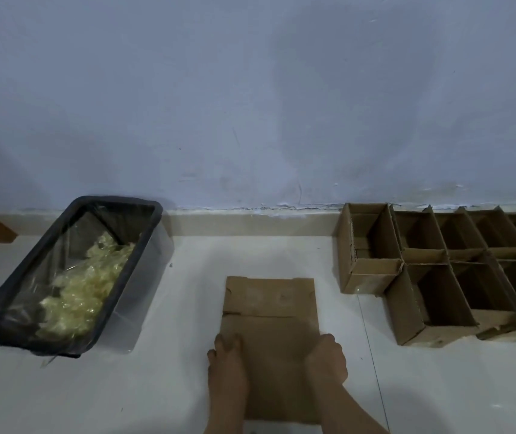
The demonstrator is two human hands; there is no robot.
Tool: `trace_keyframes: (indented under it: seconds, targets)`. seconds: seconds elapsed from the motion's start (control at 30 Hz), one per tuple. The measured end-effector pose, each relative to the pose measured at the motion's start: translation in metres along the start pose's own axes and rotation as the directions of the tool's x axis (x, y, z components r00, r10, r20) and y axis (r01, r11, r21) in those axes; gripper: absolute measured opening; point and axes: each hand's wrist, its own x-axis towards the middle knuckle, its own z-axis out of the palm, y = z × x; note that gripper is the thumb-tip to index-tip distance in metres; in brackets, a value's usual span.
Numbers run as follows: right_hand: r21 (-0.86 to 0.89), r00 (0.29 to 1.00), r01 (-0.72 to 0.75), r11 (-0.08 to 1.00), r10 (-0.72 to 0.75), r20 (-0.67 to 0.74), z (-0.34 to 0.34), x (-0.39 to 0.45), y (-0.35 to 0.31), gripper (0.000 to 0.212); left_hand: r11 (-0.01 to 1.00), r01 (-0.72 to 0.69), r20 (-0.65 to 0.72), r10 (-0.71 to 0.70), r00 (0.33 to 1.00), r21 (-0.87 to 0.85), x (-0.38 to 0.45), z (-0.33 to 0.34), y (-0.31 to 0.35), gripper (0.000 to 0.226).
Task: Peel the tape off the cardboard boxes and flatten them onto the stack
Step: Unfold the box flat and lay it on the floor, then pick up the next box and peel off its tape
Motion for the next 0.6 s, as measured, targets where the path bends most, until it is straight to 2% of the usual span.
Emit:
trace_keyframes:
  seconds: [0.2,0.33,0.47,0.6]
  targets:
    - [-0.042,1.0,0.027,0.999,-0.027,-0.009,-0.005,-0.011,0.004,0.026,0.994,-0.009,0.004,0.008,1.0,0.106,-0.004,-0.013,0.002,0.056]
    - [-0.088,0.993,0.076,0.993,-0.083,-0.08,-0.035,-0.02,-0.019,0.023,0.983,-0.034,0.005,0.033,0.999,0.18,0.0,-0.044,0.031,0.058]
    - [-0.083,0.967,0.204,0.976,-0.214,-0.141,-0.096,-0.016,-0.057,0.029,0.973,-0.131,-0.026,0.139,0.99,0.191,0.01,-0.097,0.079,0.062]
    - [-0.179,0.917,0.308,0.935,-0.341,-0.207,-0.172,-0.005,-0.075,0.037,0.926,-0.29,-0.072,0.315,0.946,0.24,0.011,-0.147,0.144,0.061]
